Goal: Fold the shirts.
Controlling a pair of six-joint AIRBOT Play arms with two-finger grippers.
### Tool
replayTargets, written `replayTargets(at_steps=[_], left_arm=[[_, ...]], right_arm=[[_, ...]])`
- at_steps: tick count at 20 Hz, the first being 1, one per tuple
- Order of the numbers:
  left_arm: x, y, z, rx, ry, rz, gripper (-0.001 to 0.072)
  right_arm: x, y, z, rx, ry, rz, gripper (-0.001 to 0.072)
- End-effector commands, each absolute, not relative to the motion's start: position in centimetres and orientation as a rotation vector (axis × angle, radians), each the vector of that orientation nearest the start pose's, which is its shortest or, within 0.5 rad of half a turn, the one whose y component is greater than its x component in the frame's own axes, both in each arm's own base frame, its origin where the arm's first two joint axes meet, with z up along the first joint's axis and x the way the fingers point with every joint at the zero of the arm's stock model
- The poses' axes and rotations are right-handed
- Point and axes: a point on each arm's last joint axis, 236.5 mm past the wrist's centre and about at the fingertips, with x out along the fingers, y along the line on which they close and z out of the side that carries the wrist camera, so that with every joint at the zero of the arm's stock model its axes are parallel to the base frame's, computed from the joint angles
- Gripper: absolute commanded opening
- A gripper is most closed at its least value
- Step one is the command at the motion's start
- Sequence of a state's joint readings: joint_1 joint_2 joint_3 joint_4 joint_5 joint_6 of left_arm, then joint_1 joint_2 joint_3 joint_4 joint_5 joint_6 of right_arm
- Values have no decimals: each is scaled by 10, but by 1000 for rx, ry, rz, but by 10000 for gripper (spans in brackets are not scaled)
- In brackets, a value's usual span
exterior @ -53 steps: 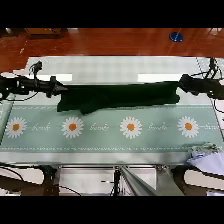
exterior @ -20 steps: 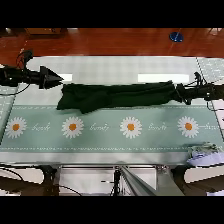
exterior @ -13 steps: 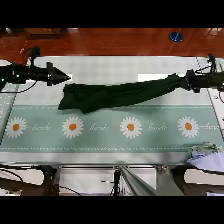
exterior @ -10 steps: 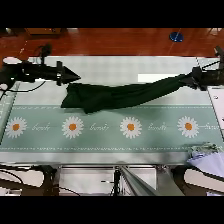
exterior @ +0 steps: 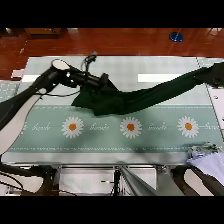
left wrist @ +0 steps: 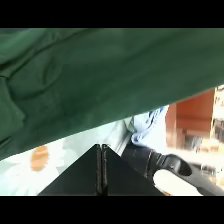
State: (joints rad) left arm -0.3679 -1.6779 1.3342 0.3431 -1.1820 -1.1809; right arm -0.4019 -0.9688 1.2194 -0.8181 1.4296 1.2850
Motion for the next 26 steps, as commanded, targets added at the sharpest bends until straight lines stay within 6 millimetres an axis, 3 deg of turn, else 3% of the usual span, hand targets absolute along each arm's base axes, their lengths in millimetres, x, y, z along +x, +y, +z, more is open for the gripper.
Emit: replayTargets(at_steps=[1, 5, 8, 11, 14, 16, 18, 21, 23, 26], left_arm=[[323, -409, 18, -658, 1381, -1069, 24], [305, -443, -18, -649, 1429, -1029, 24], [283, -473, -26, -751, 1486, -1054, 23], [237, -509, -35, -782, 1555, -1124, 23], [195, -531, -51, -786, 1639, -1144, 23], [200, -531, -54, -797, 1631, -1126, 23], [230, -519, -35, -822, 1555, -1143, 22], [294, -479, 30, -857, 1346, -1205, 22], [339, -434, 93, -871, 1155, -1227, 22], [383, -352, 173, -829, 910, -1180, 22]], right_arm=[[313, 41, 199, 449, 896, 382, 30], [287, 54, 211, 436, 903, 401, 29], [270, 60, 221, 414, 888, 403, 29], [266, 62, 225, 413, 875, 398, 30], [267, 58, 223, 405, 878, 379, 30], [265, 57, 221, 402, 889, 376, 29], [264, 58, 220, 409, 898, 377, 30], [263, 64, 224, 442, 896, 396, 30], [262, 74, 227, 447, 894, 432, 30], [258, 98, 217, 443, 938, 486, 30]])
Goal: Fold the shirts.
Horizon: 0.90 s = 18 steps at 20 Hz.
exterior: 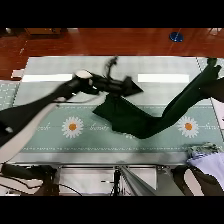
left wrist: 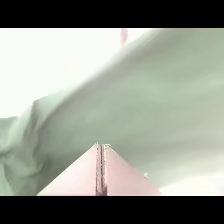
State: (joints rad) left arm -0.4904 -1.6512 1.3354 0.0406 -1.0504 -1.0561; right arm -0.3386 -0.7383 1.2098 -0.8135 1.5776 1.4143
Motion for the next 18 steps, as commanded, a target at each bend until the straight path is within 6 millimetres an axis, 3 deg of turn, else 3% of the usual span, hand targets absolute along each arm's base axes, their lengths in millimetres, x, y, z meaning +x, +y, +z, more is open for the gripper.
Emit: replayTargets(at_steps=[1, 5, 8, 10, 13, 16, 18], left_arm=[[391, -321, 197, -801, 836, -1156, 22], [392, -223, 267, -737, 638, -1063, 22], [375, -183, 295, -695, 568, -1040, 22], [359, -174, 302, -666, 571, -1063, 22], [336, -177, 302, -623, 609, -1112, 22], [327, -179, 302, -595, 620, -1119, 22], [327, -178, 300, -587, 624, -1113, 22]], right_arm=[[260, 107, 210, 443, 950, 493, 30], [266, 146, 157, 420, 1041, 511, 30], [278, 192, 117, 398, 1084, 583, 30], [298, 226, 95, 396, 1070, 606, 30], [322, 270, 58, 427, 1074, 612, 30], [328, 310, 13, 484, 1130, 601, 30], [330, 326, -5, 513, 1137, 587, 30]])
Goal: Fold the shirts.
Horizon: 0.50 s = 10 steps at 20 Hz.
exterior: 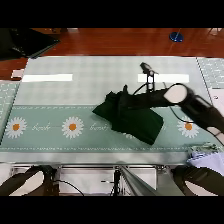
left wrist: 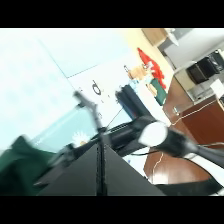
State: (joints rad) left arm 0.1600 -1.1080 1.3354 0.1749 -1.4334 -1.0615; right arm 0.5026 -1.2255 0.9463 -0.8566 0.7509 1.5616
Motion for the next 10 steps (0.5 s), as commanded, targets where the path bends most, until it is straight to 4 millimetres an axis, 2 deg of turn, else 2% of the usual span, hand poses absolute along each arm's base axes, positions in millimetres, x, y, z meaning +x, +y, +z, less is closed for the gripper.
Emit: replayTargets(at_steps=[1, 7, 10], left_arm=[[328, -178, 298, -583, 628, -1109, 22], [330, -175, 285, -544, 660, -1073, 22], [331, -174, 284, -538, 664, -1069, 22]], right_arm=[[332, 332, -8, 527, 1129, 582, 30], [342, 347, 2, 569, 1049, 585, 32], [357, 347, 29, 610, 942, 593, 31]])
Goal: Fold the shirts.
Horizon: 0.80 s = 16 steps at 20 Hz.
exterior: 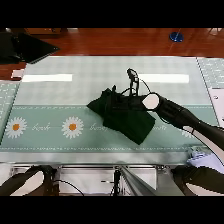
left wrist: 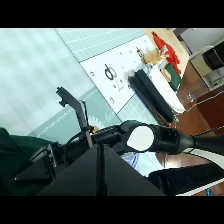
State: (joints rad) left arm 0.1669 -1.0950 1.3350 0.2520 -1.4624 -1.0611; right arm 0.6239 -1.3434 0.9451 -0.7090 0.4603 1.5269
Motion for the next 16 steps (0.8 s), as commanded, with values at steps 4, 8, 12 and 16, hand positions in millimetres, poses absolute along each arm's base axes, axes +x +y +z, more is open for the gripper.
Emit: replayTargets(at_steps=[4, 8, 12, 16], left_arm=[[331, -173, 280, -529, 672, -1060, 22], [331, -173, 281, -529, 672, -1060, 23], [332, -171, 274, -510, 691, -1043, 23], [332, -169, 257, -511, 735, -1022, 23]], right_arm=[[379, 336, 72, 663, 780, 568, 32], [371, 344, 48, 646, 853, 571, 387], [355, 343, 42, 547, 910, 647, 580], [339, 285, 53, 406, 1004, 654, 579]])
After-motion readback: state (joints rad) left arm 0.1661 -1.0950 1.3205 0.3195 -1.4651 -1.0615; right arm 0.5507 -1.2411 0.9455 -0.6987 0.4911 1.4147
